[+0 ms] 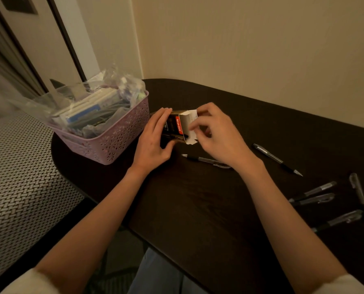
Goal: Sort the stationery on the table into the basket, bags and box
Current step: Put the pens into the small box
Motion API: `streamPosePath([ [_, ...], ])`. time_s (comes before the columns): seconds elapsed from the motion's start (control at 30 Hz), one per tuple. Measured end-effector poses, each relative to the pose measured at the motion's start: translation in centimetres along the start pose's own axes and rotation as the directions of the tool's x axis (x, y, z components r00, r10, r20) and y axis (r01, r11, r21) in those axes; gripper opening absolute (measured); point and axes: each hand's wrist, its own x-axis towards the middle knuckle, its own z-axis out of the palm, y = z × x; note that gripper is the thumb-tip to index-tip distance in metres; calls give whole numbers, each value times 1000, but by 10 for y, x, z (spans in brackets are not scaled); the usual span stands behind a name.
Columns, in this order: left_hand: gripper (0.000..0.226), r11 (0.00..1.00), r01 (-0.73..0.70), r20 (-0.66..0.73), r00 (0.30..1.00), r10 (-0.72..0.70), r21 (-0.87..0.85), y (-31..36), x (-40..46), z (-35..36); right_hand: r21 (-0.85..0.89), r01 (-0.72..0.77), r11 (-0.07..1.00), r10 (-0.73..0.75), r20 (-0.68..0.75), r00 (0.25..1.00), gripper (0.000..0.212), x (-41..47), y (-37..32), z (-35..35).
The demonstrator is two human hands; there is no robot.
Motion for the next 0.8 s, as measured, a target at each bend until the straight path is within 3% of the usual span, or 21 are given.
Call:
streamPosePath([
  [0.07, 81, 1000, 21, -3, 1000, -21, -3, 0, 1, -1, 63, -58, 996, 64, -99, 993, 10, 1, 2, -5],
  [0.13, 82, 999, 36, -3, 999, -36, -3, 1, 0, -1, 39, -137, 990, 140, -107, 984, 13, 2, 9, -10],
  [0.23, 82, 999, 43, 7, 999, -43, 5, 2, 1, -1, -96, -254, 962, 266, 139, 954, 13, 3, 25, -13],
  [0.33, 82, 998, 68, 12, 998, -68, 3, 3, 1, -1, -174, -323, 930, 367, 448, 816, 15, 1, 37, -4],
  [0.43, 84, 997, 81, 14, 997, -81, 14, 3, 1, 0, -163, -336, 928, 369, 536, 759, 18, -3, 42, 7],
  [0.63, 83, 997, 79, -4, 997, -79, 17, 1, 1, 1, -111, -357, 928, 353, 574, 739, 13, -1, 42, -1],
  [0.8, 83, 996, 81, -15, 997, -81, 23, 1, 1, 0, 126, -330, 936, 227, 500, 836, 5, -7, 9, -55],
])
